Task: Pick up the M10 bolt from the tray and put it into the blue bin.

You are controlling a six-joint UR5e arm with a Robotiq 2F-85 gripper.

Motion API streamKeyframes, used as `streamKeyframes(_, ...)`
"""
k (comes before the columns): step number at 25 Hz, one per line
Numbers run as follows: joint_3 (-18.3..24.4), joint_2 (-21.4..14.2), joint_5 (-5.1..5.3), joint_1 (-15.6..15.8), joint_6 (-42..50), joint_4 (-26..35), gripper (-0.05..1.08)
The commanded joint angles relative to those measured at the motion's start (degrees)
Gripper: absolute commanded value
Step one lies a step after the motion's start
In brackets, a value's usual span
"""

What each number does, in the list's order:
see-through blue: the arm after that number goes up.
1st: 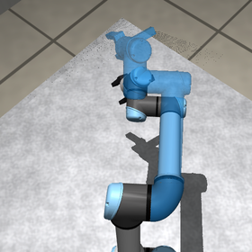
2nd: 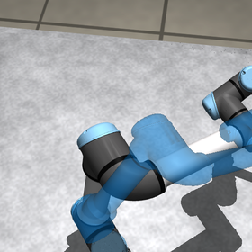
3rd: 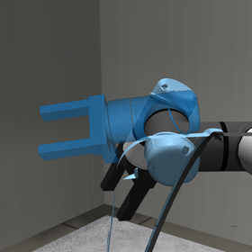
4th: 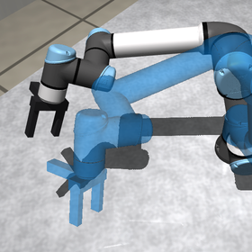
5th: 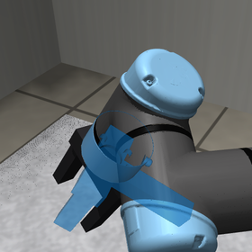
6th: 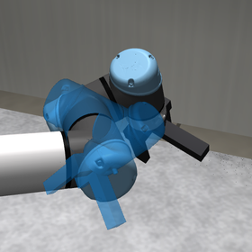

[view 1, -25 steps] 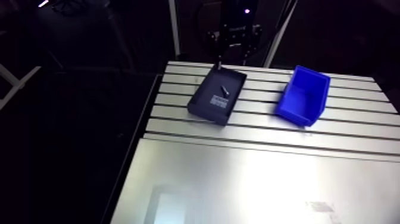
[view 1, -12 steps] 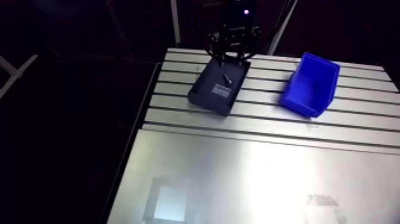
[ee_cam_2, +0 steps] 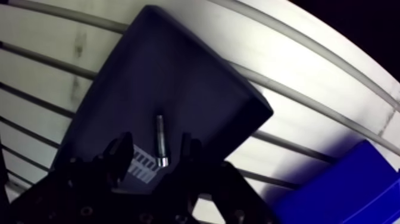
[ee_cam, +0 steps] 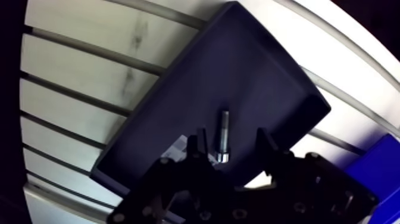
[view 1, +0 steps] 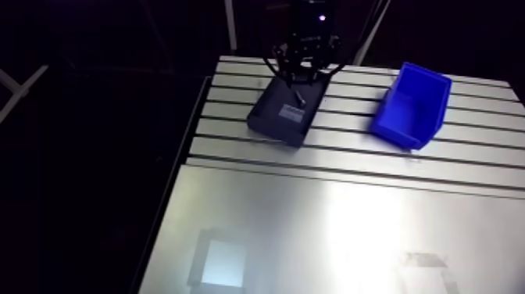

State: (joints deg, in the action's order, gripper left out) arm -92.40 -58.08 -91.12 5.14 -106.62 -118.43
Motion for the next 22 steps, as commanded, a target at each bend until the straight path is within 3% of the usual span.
streamKeyframes(1, -0.5, 0.3, 0.20, 0.0, 0.5, -0.5, 0.46)
streamKeyframes(22, -1.0, 1.4, -0.24, 0.0, 0.9, -0.6, 0.47)
